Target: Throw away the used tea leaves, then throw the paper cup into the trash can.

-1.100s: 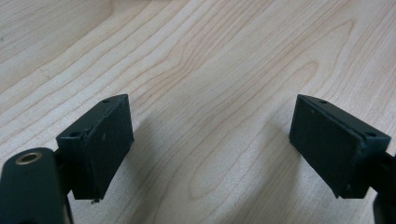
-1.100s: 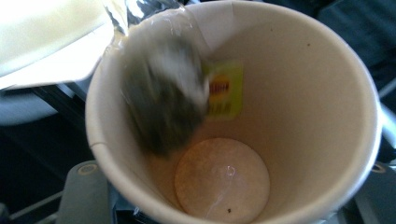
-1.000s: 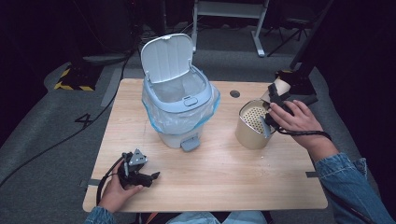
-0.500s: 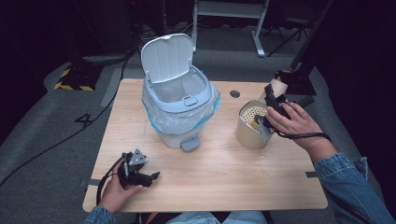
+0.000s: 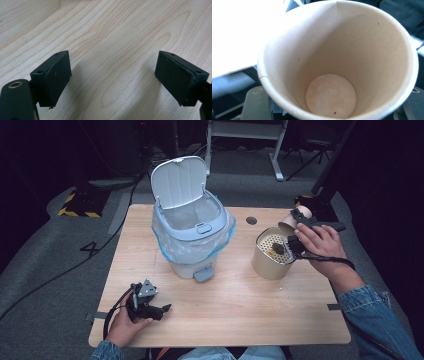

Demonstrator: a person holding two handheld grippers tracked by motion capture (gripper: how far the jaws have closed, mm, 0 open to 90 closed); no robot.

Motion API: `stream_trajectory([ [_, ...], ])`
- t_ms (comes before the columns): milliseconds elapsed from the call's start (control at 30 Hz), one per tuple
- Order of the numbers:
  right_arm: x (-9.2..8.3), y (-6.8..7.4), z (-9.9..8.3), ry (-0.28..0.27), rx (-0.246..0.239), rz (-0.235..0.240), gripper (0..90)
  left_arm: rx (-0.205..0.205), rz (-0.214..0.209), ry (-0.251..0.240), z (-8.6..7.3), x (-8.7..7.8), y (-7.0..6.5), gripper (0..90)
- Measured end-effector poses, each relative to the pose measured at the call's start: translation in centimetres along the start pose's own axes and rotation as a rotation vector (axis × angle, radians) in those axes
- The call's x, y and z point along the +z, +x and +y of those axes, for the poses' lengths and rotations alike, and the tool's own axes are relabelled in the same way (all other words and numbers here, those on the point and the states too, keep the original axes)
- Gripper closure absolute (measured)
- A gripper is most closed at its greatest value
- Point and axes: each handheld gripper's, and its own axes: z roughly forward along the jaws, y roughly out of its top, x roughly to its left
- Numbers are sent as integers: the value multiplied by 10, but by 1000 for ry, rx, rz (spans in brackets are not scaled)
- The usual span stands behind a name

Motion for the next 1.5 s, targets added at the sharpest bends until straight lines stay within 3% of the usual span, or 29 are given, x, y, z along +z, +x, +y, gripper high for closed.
stream_trajectory([
  [167,0,-7,-15,-95,299,110,314,3,1,2,1,0,1,138],
  [200,1,-9,-19,-117,338,133,314,4,1,0,1,0,1,138],
  [233,2,-10,-23,-141,411,159,314,4,-1,0,1,0,1,138],
  [267,3,-10,-25,-154,432,169,314,4,0,0,1,0,1,138],
  [367,7,-9,-34,-225,664,267,313,3,-1,1,1,0,1,138],
  [533,11,-5,-46,-305,947,381,312,8,-7,2,1,1,2,137],
  [900,18,9,-77,-474,1431,641,311,24,-18,3,3,2,5,138],
  [1033,20,13,-86,-544,1546,719,311,20,-17,3,3,2,5,138],
  [1167,21,16,-91,-619,1603,762,310,20,-17,3,3,2,5,138],
  [1267,20,16,-93,-646,1624,787,310,19,-16,3,3,2,5,138],
  [1500,18,7,-92,-706,1616,807,309,17,-14,2,3,2,5,139],
])
